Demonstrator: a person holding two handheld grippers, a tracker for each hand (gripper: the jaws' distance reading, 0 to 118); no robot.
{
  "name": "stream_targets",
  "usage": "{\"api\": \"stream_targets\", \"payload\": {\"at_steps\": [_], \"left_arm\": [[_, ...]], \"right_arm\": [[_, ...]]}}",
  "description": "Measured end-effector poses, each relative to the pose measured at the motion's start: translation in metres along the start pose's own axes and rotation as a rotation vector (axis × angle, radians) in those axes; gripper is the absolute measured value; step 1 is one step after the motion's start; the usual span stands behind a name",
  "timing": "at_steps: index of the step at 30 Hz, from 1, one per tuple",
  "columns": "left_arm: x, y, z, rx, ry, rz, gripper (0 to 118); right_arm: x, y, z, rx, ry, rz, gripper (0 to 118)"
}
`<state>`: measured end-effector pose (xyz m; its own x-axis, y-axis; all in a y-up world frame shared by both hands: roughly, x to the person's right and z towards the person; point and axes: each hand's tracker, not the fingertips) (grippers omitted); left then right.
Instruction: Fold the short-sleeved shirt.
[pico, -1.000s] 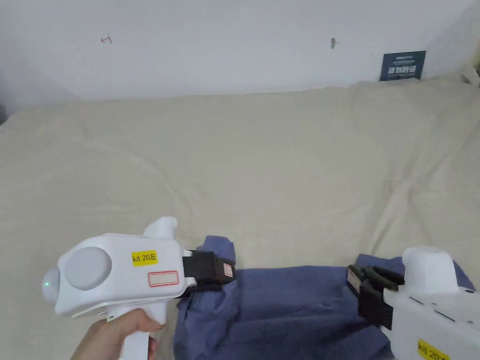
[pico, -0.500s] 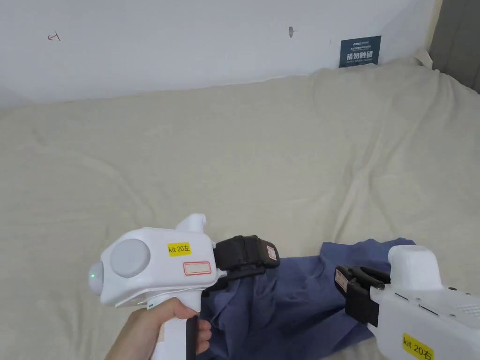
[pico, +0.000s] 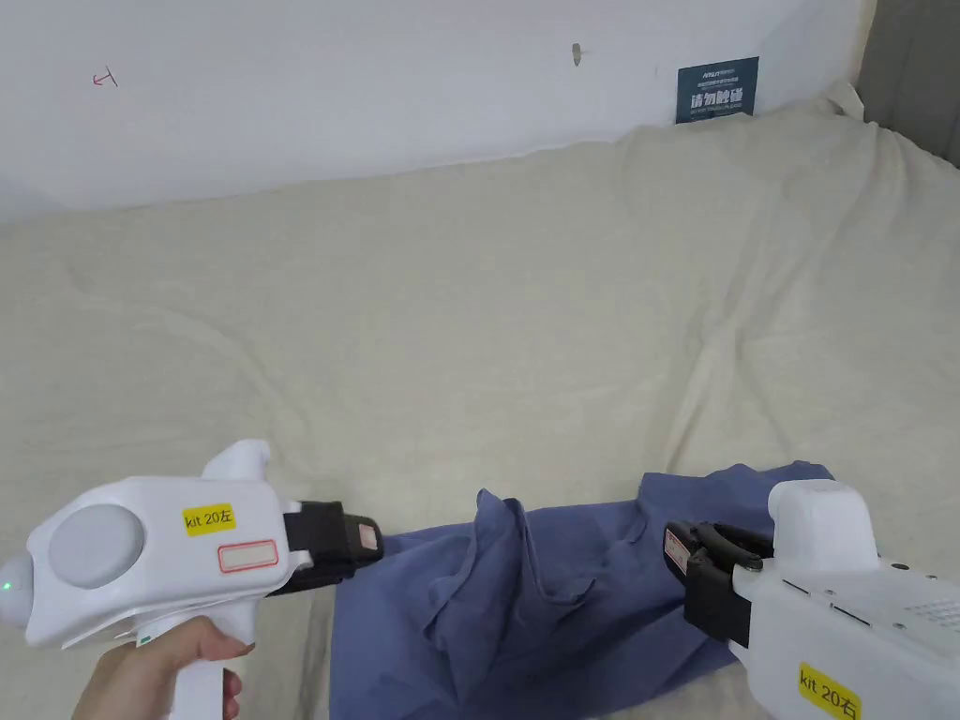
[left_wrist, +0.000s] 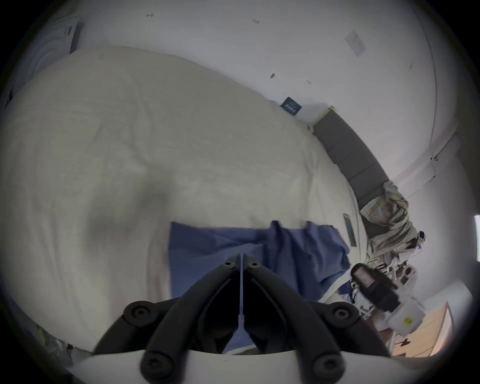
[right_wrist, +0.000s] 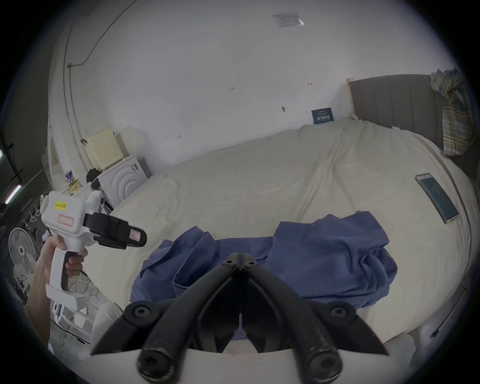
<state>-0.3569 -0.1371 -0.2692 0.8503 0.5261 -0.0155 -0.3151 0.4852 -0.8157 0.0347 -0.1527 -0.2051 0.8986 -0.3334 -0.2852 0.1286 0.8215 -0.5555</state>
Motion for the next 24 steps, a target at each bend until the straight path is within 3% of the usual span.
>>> {"api": "stream_targets", "payload": {"at_steps": [9, 14, 18, 24], "left_arm": [[0.023, -0.019, -0.032, -0.125, -0.029, -0.152, 2], [0.038, -0.03, -0.053, -0.207, -0.12, -0.141, 2], [0.063, -0.044, -0.076, -0.287, -0.12, -0.219, 2], [0.088, -0.046, -0.095, -0.293, -0.177, -0.193, 2]], "right_arm": [[0.011, 0.0, 0.0, 0.005, 0.004, -0.036, 0], [0.016, -0.004, 0.001, -0.009, -0.007, -0.031, 0], [0.022, -0.004, 0.003, -0.012, -0.009, -0.051, 0], [0.028, -0.002, 0.007, -0.013, -0.016, -0.045, 0]]}}
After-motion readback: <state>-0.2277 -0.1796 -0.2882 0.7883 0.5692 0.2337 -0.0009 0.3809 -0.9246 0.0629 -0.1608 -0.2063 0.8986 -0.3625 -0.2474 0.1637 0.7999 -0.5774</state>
